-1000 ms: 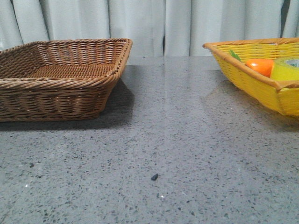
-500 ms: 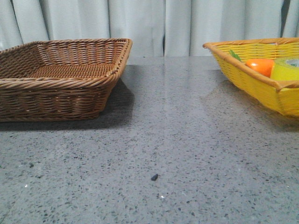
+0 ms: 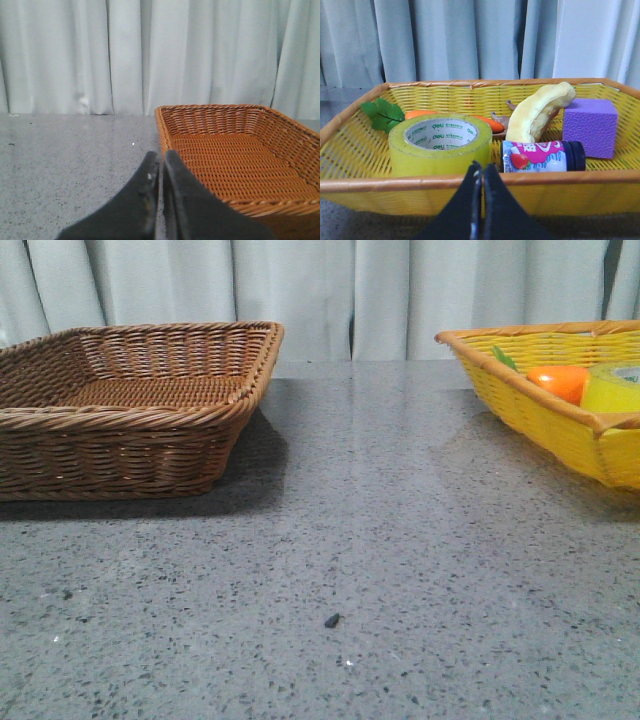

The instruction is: Transfer tape with both arms

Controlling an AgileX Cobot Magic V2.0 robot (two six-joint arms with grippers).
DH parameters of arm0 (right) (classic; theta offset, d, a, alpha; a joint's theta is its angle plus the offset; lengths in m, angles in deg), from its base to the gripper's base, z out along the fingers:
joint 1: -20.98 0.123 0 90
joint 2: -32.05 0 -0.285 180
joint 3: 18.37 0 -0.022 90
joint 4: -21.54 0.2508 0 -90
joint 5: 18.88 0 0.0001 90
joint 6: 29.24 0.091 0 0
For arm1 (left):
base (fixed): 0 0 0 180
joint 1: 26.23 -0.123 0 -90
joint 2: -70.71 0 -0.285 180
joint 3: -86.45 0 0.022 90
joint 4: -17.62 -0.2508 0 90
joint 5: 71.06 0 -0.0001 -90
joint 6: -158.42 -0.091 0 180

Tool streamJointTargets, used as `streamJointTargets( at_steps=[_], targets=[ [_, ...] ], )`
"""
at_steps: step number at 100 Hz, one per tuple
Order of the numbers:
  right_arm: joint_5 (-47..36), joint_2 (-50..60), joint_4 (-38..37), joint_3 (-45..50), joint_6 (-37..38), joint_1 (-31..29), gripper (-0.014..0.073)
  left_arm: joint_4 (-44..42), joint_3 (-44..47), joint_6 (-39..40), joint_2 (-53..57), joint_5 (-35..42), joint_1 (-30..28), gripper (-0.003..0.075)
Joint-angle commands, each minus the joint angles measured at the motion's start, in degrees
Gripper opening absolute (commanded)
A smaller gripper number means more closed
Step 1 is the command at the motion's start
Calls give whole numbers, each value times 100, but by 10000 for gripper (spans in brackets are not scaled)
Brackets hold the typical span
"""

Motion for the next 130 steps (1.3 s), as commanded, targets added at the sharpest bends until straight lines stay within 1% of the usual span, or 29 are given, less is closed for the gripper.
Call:
streamJointTargets(
  at_steps=[1, 6, 11, 21, 36, 43, 47, 62, 69, 90, 98, 110, 130],
  targets=[
    [-187, -323, 220, -500, -7, -41, -74, 45, -469, 35, -226, 166, -11, -21],
    [-59, -566, 512, -704, -7, -41, -74, 45, -610, 35, -376, 183, -11, -21],
    [138, -810, 633, -935, -7, -41, -74, 33, -739, 35, -536, 218, -11, -21],
    [500, -1382, 631, -1419, -7, -41, -74, 17, -1037, 35, -882, 208, -11, -21],
    [792, -2311, 631, -2215, -41, -41, -70, 9, -1403, 35, -1410, 171, -11, -21],
    [937, -2759, 631, -2615, -53, -41, -37, 9, -1529, 35, -1621, 171, -11, -21],
    [1083, -3032, 631, -2868, -53, -41, -2, 9, -1585, 35, -1714, 171, -11, -21],
    [1768, -3967, 631, -3789, -64, 3, 177, 9, -1656, 35, -1996, 212, -11, -21],
    [2045, -4365, 631, -4156, -98, 133, 235, 9, -1656, 35, -2079, 212, -11, -21],
    [2915, -5512, 631, -5167, -155, 698, 358, 9, -1656, 35, -2115, 212, -11, -21],
    [3275, -5964, 631, -5495, -155, 922, 384, 9, -1656, 35, -2115, 212, -11, -21],
    [3786, -6581, 631, -5919, -155, 1185, 384, 9, -1656, 35, -2115, 212, -11, -21],
    [3970, -7451, 631, -6252, -155, 1423, 384, 9, -1656, 35, -2115, 212, -11, -21]
  ],
)
